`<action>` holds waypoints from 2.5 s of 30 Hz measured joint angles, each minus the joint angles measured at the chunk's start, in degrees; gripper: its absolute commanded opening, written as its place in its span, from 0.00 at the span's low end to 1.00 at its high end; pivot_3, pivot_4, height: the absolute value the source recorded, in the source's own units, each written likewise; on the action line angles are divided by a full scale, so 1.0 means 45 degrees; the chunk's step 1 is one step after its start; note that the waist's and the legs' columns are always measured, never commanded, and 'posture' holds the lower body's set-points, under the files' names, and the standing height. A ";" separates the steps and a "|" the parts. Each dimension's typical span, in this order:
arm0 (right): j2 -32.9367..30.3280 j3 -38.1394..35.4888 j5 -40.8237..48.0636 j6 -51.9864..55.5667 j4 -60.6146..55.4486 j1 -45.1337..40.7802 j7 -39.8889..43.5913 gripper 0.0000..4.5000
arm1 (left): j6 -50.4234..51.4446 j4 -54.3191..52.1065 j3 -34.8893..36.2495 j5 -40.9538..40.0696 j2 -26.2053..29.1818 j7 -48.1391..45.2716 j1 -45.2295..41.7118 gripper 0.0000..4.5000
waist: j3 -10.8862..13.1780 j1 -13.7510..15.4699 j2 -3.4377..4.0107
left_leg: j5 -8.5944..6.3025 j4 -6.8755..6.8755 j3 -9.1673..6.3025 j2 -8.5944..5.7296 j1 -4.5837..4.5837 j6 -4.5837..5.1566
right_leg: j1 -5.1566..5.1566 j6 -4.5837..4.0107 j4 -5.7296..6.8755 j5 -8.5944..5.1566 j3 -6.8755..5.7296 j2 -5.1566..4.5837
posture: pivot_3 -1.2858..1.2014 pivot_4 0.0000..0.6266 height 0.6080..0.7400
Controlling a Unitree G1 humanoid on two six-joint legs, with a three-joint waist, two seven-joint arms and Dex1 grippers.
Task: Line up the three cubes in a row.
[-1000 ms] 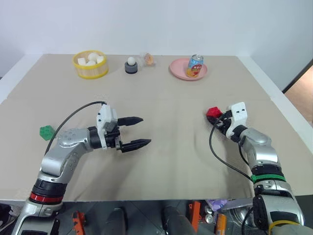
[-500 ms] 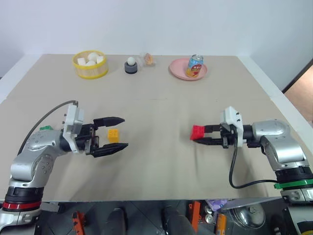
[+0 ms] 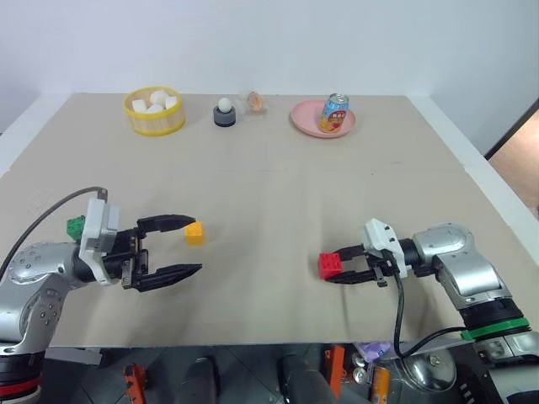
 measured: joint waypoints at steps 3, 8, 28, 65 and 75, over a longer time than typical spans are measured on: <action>0.0326 0.0194 -0.0131 -0.0141 0.0095 -0.0026 -0.0107 0.27 | 0.0029 -0.0005 0.0000 -0.0011 0.0033 0.0067 0.0022 1.00 | 0.0000 0.0000 0.0000 | 0.0000 -0.0001 0.0000 0.0001 -0.0002 0.0000 | -0.0003 -0.0001 0.0001 0.0001 -0.0001 0.0000 | 0.52 0.24 1.00; 0.0580 0.0271 -0.0164 -0.0371 0.0650 -0.0354 -0.0307 0.27 | 0.0064 -0.0012 0.0004 -0.0036 0.0111 0.0243 0.0004 1.00 | 0.0000 0.0001 0.0000 | 0.0000 -0.0002 0.0004 0.0001 -0.0007 -0.0001 | -0.0007 0.0000 0.0001 0.0001 -0.0001 0.0000 | 0.52 0.24 1.00; 0.0874 0.0369 -0.0858 -0.1908 0.2754 -0.1324 -0.0127 0.27 | 0.0080 -0.0031 0.0007 -0.0237 0.0118 0.0667 -0.0153 1.00 | 0.0000 0.0000 0.0000 | -0.0001 -0.0003 0.0004 0.0006 -0.0006 -0.0001 | -0.0011 -0.0003 0.0011 0.0001 -0.0004 0.0005 | 0.52 0.24 1.00; -0.1079 0.0339 -0.0879 -0.0341 0.2761 -0.1303 0.0413 1.00 | 0.0990 0.0034 0.0974 -0.1070 0.0190 0.1905 0.0078 1.00 | 0.0000 0.0028 -0.0001 | -0.0002 -0.0001 0.0005 0.0000 -0.0004 -0.0004 | -0.0008 -0.0001 0.0011 -0.0007 -0.0005 -0.0007 | 0.52 0.24 1.00; -0.1501 -0.1894 0.0639 0.1975 0.4500 -0.3792 -0.0002 1.00 | 0.2515 -0.1642 0.3182 -0.2877 -0.1062 0.5777 0.2826 1.00 | 0.0009 -0.0091 0.0010 | -0.0001 0.0002 0.0054 0.0014 -0.0001 -0.0003 | -0.0039 -0.0020 0.0019 0.0015 0.0013 -0.0012 | 0.52 0.24 1.00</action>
